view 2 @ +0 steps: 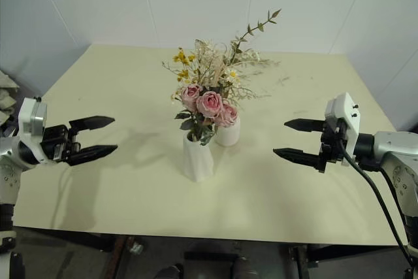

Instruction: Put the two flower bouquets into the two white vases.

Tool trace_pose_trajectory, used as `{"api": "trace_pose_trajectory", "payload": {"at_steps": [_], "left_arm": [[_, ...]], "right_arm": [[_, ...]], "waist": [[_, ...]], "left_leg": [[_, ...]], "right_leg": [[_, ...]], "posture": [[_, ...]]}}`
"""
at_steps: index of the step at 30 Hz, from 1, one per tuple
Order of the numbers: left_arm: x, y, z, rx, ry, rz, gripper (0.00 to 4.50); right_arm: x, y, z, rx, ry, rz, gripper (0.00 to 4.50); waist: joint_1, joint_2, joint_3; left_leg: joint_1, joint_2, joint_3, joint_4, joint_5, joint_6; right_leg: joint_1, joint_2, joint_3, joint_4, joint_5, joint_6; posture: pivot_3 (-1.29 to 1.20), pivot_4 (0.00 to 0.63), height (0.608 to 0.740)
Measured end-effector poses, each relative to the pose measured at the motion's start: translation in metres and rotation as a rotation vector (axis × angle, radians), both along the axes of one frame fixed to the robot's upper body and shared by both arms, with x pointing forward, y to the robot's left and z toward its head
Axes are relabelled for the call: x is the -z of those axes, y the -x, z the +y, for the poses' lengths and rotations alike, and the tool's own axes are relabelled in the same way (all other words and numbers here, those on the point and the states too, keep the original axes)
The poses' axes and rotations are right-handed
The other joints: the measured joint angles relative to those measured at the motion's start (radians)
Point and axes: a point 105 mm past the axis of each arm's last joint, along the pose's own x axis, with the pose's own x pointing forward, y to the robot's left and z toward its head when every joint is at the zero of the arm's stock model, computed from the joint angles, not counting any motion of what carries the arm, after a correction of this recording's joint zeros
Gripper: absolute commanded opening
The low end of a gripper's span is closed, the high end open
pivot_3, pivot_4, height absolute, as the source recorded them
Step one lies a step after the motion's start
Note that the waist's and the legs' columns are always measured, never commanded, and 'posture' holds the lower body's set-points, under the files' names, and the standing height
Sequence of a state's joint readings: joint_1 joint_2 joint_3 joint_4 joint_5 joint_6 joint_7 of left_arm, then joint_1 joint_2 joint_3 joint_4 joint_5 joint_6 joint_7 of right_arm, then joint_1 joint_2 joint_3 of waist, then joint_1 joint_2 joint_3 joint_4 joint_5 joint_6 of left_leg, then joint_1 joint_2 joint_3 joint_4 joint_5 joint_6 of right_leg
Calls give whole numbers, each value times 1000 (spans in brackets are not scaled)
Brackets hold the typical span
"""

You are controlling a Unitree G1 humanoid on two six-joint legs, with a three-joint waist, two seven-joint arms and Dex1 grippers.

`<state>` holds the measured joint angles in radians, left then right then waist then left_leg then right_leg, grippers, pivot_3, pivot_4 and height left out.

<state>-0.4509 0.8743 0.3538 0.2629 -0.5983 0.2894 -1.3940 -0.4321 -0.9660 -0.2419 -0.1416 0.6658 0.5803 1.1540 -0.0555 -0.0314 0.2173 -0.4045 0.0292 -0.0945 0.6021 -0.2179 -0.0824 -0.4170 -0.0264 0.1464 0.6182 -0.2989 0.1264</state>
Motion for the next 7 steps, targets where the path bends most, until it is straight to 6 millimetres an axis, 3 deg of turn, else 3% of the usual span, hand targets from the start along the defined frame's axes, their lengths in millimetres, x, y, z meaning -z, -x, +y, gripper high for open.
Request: {"api": "trace_pose_trajectory", "payload": {"at_steps": [7], "left_arm": [[0, 12, 31, -99, -36, 9, 4477]], "right_arm": [[-3, 4, -7, -7, 7, 10, 4500]], "waist": [[-3, 0, 0]], "left_leg": [[0, 0, 0, -1, 0, 0]], "right_leg": [[-1, 0, 0, 0, 0, 0]], "posture": [[0, 150, 740]]}}
